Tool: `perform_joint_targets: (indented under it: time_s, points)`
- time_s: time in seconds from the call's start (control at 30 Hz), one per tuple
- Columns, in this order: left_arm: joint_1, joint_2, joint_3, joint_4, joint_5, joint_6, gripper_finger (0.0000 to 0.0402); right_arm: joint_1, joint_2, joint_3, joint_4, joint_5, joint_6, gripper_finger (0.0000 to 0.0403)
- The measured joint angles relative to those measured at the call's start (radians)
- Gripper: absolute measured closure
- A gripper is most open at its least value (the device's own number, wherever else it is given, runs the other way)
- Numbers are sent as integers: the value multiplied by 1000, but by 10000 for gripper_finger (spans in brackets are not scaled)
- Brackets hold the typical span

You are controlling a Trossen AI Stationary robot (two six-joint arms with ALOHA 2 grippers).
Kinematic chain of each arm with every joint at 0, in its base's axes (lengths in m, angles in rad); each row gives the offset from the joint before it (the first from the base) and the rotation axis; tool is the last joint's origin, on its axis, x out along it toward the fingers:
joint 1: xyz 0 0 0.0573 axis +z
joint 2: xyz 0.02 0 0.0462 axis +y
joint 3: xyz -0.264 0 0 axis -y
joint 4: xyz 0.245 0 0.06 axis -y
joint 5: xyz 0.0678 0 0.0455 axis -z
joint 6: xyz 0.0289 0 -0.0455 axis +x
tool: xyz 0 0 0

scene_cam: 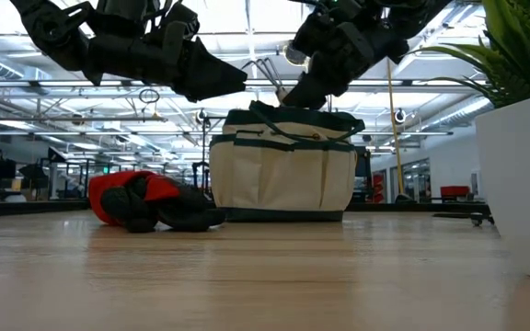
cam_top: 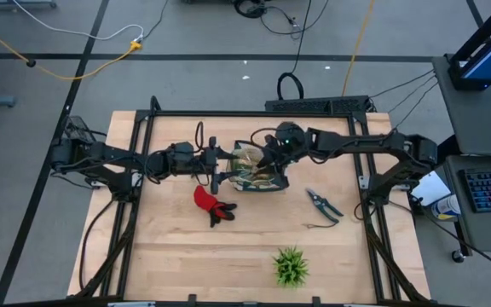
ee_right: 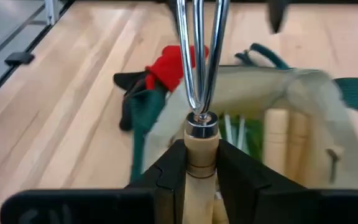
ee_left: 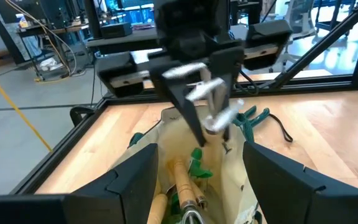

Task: Pick & Place Garden tools in Gardening bag
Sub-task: Put the brown hand rake into the gardening bag

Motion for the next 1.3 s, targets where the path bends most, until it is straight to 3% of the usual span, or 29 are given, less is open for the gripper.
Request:
perform_joint_targets:
  time_s: [0.13,0.4,0.87,1.0,1.3]
  points:
    - [0,0,0,0,0,-1,163,23,0,0,-33,23,-3,340]
    - [-2,0,0,-47,1,-48,163,47,0,0,-129,231,-3,336]
    - [-1,0,0,-58,1,-46,163,54,15,0,-164,228,-30,338]
    - [-1,0,0,-58,1,-46,163,65,16,0,-170,172,-62,336]
    - [-50,1,0,-48,54,102,163,82,70,0,-166,155,-84,338]
